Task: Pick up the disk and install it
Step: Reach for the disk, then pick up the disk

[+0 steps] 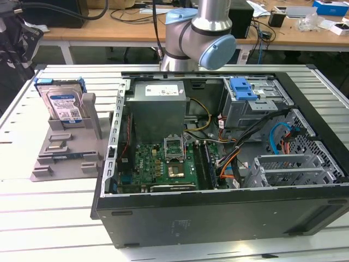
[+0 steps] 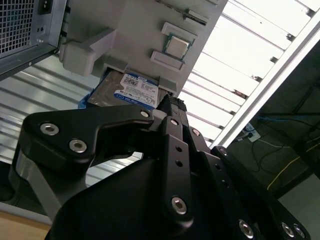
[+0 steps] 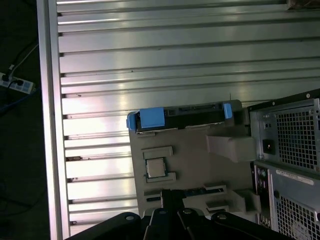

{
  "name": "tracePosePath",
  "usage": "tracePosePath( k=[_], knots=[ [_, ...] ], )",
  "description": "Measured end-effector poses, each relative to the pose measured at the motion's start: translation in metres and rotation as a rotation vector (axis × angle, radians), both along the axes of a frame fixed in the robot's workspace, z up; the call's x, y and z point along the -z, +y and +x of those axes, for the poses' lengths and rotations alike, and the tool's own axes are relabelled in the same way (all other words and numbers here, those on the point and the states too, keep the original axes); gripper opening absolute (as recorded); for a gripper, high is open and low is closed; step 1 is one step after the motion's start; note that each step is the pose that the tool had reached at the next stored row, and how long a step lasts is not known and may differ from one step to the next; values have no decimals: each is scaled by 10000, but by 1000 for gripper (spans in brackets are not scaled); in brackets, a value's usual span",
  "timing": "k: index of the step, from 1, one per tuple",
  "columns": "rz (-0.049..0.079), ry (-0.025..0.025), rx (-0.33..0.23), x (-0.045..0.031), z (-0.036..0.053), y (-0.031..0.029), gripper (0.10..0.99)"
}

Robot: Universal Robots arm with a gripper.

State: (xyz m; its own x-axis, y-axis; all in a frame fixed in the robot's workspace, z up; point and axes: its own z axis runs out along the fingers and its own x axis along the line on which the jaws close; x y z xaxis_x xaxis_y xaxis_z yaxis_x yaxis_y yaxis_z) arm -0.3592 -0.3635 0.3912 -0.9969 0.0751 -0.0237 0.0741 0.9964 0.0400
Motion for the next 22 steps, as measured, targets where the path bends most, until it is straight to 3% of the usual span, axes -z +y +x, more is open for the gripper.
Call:
tracePosePath(
  k=[5, 11, 13, 15, 22],
  knots=[
    [0, 0, -52, 0, 0, 1, 106],
    [0, 0, -820, 0, 0, 1, 106],
    [0, 0, -1593, 0, 0, 1, 106],
    [0, 0, -2017, 0, 0, 1, 106],
    [0, 0, -3135, 0, 0, 1, 106]
  ],
)
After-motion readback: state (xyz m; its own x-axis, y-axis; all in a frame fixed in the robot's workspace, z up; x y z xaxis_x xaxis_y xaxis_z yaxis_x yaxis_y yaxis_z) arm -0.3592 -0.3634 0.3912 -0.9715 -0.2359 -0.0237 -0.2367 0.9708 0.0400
